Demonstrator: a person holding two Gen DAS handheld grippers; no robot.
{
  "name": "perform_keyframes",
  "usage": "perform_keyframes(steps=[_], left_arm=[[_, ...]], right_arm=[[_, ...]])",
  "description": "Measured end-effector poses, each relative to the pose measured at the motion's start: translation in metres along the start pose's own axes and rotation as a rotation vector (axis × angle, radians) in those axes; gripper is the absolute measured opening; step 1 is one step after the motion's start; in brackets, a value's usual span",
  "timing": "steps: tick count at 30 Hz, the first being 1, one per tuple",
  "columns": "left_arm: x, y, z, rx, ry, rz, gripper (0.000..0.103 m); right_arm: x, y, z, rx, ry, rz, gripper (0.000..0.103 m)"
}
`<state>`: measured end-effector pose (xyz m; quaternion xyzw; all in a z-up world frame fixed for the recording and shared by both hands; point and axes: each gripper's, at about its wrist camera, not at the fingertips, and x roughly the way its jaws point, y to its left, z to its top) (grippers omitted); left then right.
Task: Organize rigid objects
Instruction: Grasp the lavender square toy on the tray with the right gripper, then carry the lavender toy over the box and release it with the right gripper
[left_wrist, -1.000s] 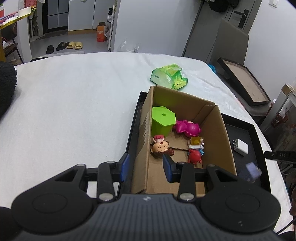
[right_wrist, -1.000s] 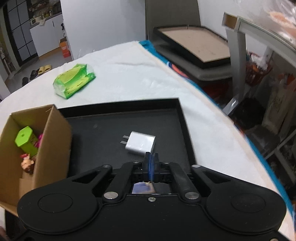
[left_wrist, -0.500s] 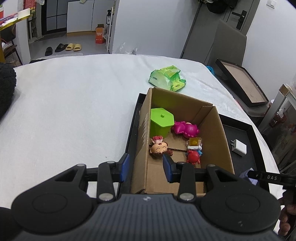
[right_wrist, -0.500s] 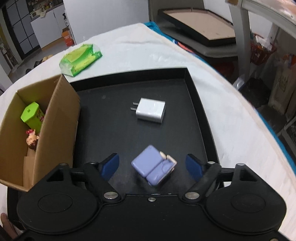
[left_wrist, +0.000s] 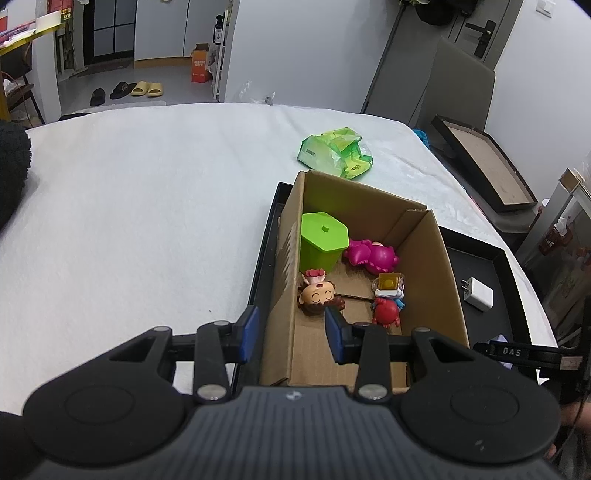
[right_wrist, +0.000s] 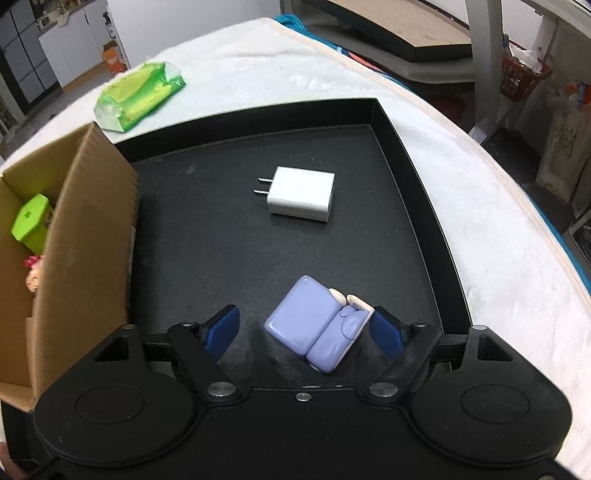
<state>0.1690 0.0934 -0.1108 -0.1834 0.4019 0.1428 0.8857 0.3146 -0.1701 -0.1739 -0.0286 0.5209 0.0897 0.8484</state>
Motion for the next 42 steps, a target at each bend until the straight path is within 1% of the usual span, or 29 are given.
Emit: perform_keyframes(steps=[1, 2, 3, 7, 12, 17, 21, 26, 27, 29, 31, 33, 35, 39, 42], left_arm=[[0.001, 0.0, 0.0, -0.001, 0.001, -0.002, 0.038], [0.001, 0.001, 0.0, -0.002, 0.002, -0.004, 0.038], [0.002, 0.001, 0.0, -0.004, 0.004, -0.005, 0.038], [0.004, 0.002, 0.001, -0.01, 0.008, -0.01, 0.038], [0.003, 0.002, 0.001, -0.009, 0.006, -0.016, 0.038], [0.0, 0.003, 0.0, -0.007, -0.001, -0.029, 0.038], [-0.001, 0.004, 0.0, -0.014, 0.004, -0.026, 0.038], [0.003, 0.012, 0.001, -0.063, 0.029, -0.028, 0.037], [0.004, 0.013, 0.001, -0.073, 0.035, -0.034, 0.033], [0.006, 0.015, 0.002, -0.081, 0.041, -0.043, 0.032], [0.006, 0.014, 0.001, -0.08, 0.044, -0.043, 0.027], [0.007, 0.015, 0.001, -0.085, 0.052, -0.049, 0.016], [0.009, 0.018, 0.001, -0.099, 0.06, -0.061, 0.008], [0.009, 0.02, 0.0, -0.112, 0.059, -0.073, 0.008], [0.007, 0.02, 0.0, -0.116, 0.057, -0.081, 0.007]], right_arm=[[0.002, 0.0, 0.0, 0.001, 0.002, -0.009, 0.059], [0.003, -0.001, 0.001, 0.002, 0.001, -0.015, 0.054], [0.005, -0.002, 0.001, 0.003, 0.0, -0.015, 0.053], [0.001, 0.001, 0.001, -0.014, -0.019, -0.034, 0.052], [-0.02, 0.005, 0.005, -0.032, -0.063, -0.017, 0.051], [-0.05, 0.015, 0.016, -0.05, -0.124, 0.027, 0.051], [-0.071, 0.028, 0.027, -0.063, -0.163, 0.06, 0.052], [-0.097, 0.052, 0.036, -0.095, -0.209, 0.125, 0.052], [-0.102, 0.058, 0.037, -0.109, -0.217, 0.139, 0.052], [-0.112, 0.07, 0.039, -0.135, -0.231, 0.169, 0.052], [-0.119, 0.084, 0.042, -0.16, -0.234, 0.208, 0.052], [-0.121, 0.097, 0.043, -0.179, -0.225, 0.244, 0.052], [-0.119, 0.111, 0.044, -0.201, -0.211, 0.272, 0.052], [-0.102, 0.134, 0.046, -0.224, -0.165, 0.295, 0.052], [-0.089, 0.148, 0.043, -0.231, -0.129, 0.297, 0.052]])
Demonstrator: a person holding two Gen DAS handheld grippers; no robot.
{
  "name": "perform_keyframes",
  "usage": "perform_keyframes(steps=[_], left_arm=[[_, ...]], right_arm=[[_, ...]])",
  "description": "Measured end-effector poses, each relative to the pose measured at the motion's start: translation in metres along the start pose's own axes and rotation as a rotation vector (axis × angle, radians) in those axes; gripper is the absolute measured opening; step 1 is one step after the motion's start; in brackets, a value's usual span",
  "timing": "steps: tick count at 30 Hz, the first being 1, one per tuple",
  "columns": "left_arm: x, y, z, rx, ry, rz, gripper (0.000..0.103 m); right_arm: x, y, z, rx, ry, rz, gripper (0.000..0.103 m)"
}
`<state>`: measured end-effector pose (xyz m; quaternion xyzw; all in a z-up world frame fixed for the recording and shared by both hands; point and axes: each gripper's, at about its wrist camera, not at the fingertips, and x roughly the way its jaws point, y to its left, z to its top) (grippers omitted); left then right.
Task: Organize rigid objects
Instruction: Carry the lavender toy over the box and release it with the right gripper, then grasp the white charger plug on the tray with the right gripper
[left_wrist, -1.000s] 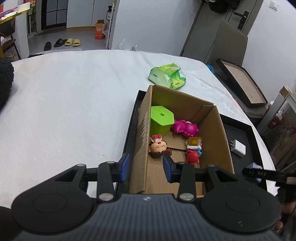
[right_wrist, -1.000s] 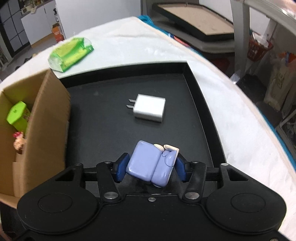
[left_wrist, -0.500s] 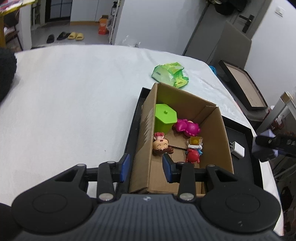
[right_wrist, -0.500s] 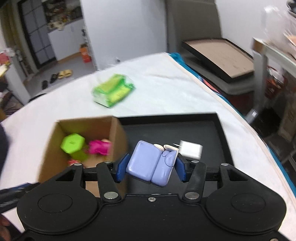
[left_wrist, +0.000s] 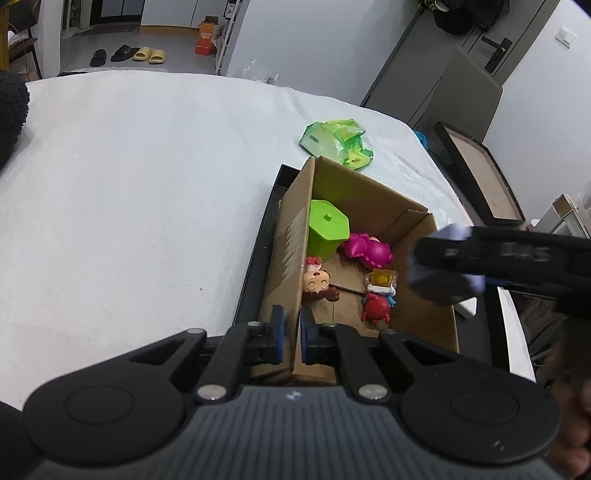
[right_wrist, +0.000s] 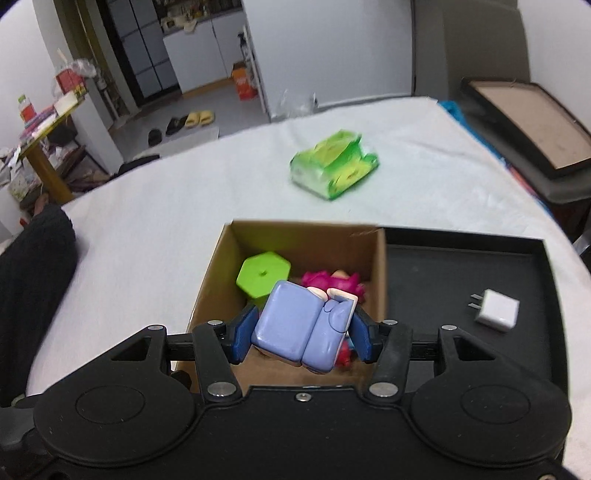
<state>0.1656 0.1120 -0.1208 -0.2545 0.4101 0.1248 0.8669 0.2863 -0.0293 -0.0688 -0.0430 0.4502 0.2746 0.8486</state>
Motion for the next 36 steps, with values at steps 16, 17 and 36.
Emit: perform_keyframes(steps=[16, 17, 36], left_arm=[[-0.007, -0.004, -0.001, 0.018, -0.028, 0.002, 0.004], [-0.008, -0.004, -0.001, 0.02, -0.029, 0.001, 0.004], [-0.015, -0.02, -0.004, 0.087, -0.089, 0.066, 0.008]], right_arm=[[-0.021, -0.019, 0.004, -0.002, -0.106, -0.011, 0.055], [-0.024, -0.027, 0.001, 0.006, -0.115, -0.019, 0.056], [-0.001, -0.15, -0.051, 0.195, -0.088, -0.191, 0.07]])
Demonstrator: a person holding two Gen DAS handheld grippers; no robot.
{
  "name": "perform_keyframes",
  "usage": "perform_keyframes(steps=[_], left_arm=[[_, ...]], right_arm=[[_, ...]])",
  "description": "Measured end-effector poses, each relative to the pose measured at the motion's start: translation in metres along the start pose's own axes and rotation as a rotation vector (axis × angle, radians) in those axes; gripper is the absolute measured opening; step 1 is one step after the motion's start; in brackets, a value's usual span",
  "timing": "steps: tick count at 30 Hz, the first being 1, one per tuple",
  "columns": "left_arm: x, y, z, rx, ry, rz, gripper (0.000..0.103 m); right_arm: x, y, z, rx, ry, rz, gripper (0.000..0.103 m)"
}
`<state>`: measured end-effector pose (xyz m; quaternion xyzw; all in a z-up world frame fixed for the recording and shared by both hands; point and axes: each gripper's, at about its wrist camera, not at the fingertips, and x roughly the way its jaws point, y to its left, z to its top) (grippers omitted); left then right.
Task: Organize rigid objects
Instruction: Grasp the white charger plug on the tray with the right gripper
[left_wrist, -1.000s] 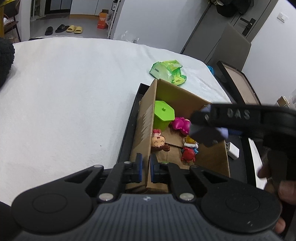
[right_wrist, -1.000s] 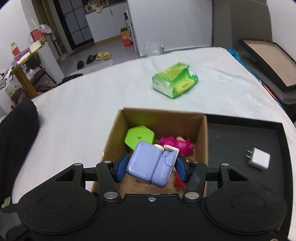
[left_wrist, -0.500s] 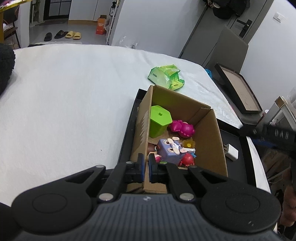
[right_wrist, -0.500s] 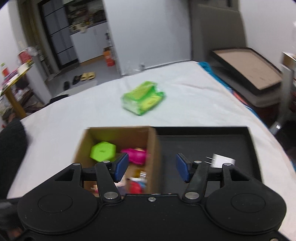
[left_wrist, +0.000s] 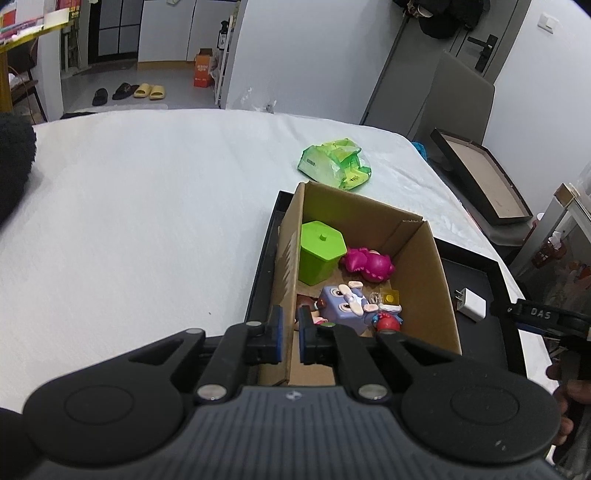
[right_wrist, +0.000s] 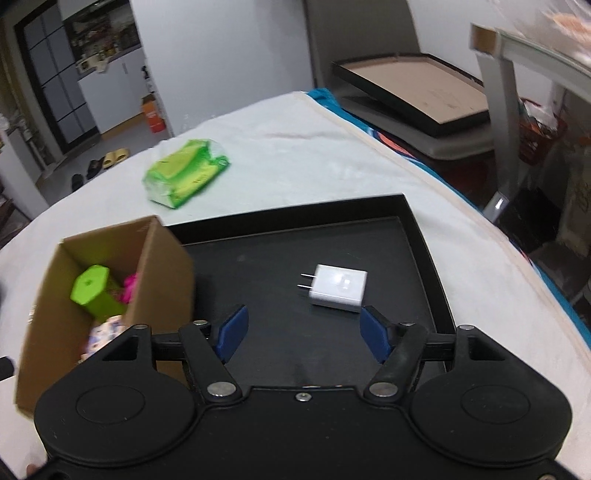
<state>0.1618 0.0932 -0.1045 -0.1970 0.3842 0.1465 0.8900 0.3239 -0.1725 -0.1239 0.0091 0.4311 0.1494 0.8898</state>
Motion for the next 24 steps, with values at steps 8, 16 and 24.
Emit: perform_keyframes(steps=[8, 16, 24], left_arm=[[0.006, -0.004, 0.002, -0.006, 0.017, 0.034, 0.015], [0.01, -0.008, 0.003, 0.01, 0.007, 0.078, 0.042], [0.016, -0.011, 0.005, 0.017, 0.007, 0.109, 0.045]], right_arm=[[0.035, -0.009, -0.003, 0.01, 0.003, -0.026, 0.076], [0.062, -0.012, 0.005, 0.019, 0.005, -0.035, 0.088], [0.084, -0.012, 0.007, 0.021, 0.014, -0.079, 0.088]])
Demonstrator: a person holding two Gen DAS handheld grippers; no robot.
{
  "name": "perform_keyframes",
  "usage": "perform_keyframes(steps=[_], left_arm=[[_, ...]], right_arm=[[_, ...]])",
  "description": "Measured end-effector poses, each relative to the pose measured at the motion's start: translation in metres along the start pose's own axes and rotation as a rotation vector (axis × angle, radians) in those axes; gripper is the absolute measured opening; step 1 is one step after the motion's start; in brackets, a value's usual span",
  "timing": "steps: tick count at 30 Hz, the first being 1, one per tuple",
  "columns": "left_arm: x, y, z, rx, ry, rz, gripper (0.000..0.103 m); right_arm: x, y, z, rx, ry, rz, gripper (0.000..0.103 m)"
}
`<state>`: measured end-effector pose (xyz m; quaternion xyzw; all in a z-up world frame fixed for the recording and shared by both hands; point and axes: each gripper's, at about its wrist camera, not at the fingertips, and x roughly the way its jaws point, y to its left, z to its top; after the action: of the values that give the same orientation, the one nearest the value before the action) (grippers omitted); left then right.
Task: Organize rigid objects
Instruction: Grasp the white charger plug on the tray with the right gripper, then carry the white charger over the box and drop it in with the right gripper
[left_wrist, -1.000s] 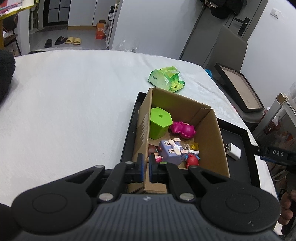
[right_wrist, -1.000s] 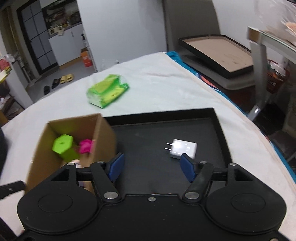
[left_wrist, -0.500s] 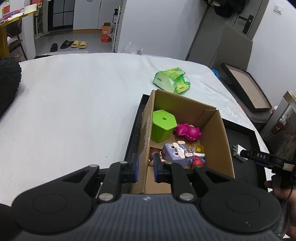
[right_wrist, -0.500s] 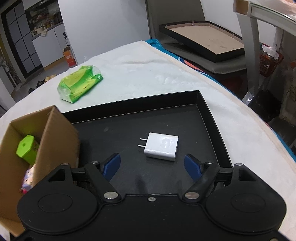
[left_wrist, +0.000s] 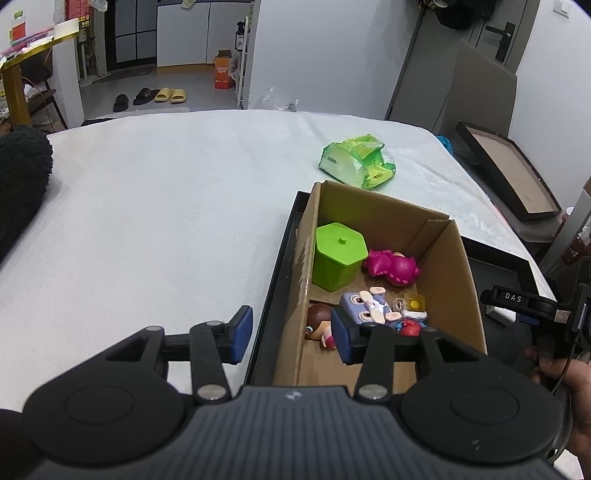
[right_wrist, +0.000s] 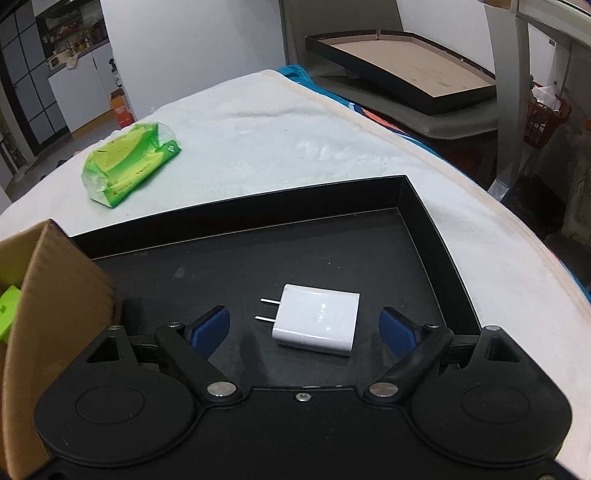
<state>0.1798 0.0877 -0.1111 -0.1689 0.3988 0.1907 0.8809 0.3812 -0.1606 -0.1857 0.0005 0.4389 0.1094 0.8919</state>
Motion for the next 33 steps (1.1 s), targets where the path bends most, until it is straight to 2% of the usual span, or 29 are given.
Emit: perform_keyframes(steps=[3, 5, 6, 7, 14, 19, 33], left_arm=[[0.002, -0.002, 0.001, 0.006, 0.001, 0.009, 0.045], [0.003, -0.003, 0.001, 0.01, 0.002, 0.012, 0.045], [0.003, -0.004, 0.0, 0.011, 0.002, 0.014, 0.045], [0.004, -0.004, 0.0, 0.012, 0.002, 0.015, 0.045], [0.003, -0.005, 0.0, 0.01, 0.003, 0.022, 0.046], [-0.001, -0.003, 0.001, 0.002, -0.008, 0.012, 0.046], [-0.016, 0.01, -0.001, -0.032, -0.016, -0.06, 0.045]], right_arm=[[0.004, 0.003, -0.001, -0.023, -0.003, -0.012, 0.087], [0.008, 0.005, -0.001, -0.038, 0.001, -0.016, 0.079], [0.01, 0.005, -0.001, -0.043, 0.011, -0.018, 0.063], [0.012, 0.004, -0.002, -0.05, 0.017, -0.03, 0.062], [-0.002, 0.002, -0.006, -0.062, 0.029, -0.005, 0.062], [-0.032, 0.004, -0.003, -0.041, 0.005, 0.035, 0.062], [-0.118, 0.059, 0.017, -0.127, -0.063, 0.182, 0.062]])
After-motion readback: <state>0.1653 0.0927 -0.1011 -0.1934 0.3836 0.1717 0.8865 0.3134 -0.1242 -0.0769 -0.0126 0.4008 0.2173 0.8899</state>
